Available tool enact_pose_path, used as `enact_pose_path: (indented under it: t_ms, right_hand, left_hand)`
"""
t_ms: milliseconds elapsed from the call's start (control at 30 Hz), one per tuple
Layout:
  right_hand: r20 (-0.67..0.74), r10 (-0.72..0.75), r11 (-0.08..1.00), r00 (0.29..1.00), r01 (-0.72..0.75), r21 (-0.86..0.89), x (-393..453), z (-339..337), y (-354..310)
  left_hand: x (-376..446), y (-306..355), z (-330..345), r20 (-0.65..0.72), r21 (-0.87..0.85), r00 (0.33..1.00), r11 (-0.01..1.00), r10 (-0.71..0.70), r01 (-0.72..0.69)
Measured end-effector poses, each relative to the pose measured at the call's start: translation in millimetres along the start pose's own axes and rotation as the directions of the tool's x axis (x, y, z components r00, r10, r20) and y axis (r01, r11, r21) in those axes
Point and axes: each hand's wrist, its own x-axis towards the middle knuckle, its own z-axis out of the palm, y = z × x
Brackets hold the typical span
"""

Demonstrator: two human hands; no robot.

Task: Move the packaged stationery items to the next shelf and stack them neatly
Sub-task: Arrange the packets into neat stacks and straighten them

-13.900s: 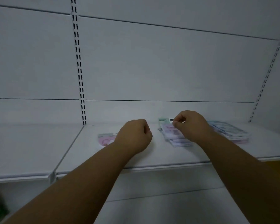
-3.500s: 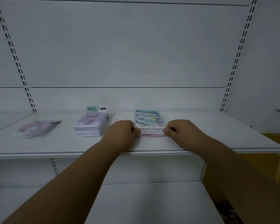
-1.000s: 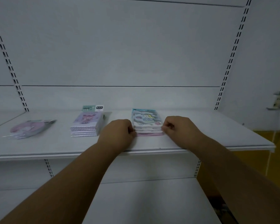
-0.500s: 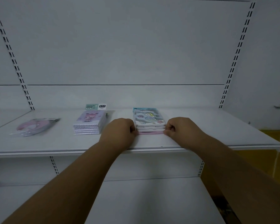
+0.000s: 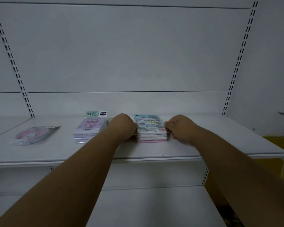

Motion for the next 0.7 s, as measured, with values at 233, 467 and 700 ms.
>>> enact_pose_path:
  t_ms: [233,467,700]
  right_hand:
    - [-0.043,-0.081,0.989,0.996,0.075,-0.125,2.3,6.7,1.8]
    - [-0.047,-0.064,0.985,0.997,0.055,-0.166,2.4,8.9,0.7]
    - [-0.066,-0.053,0.973,0.996,0.036,-0.227,4.3,6.5,-0.6]
  left_hand:
    - [5.0,-3.6,4.6,-0.027,0.165,0.999,0.985,0.047,-0.042]
    - [3.4,-3.5,4.7,-0.060,0.231,0.997,0.972,0.058,-0.042]
    - [-2.4,-1.6,3.1,-0.081,0.256,0.994,0.965,0.076,-0.053]
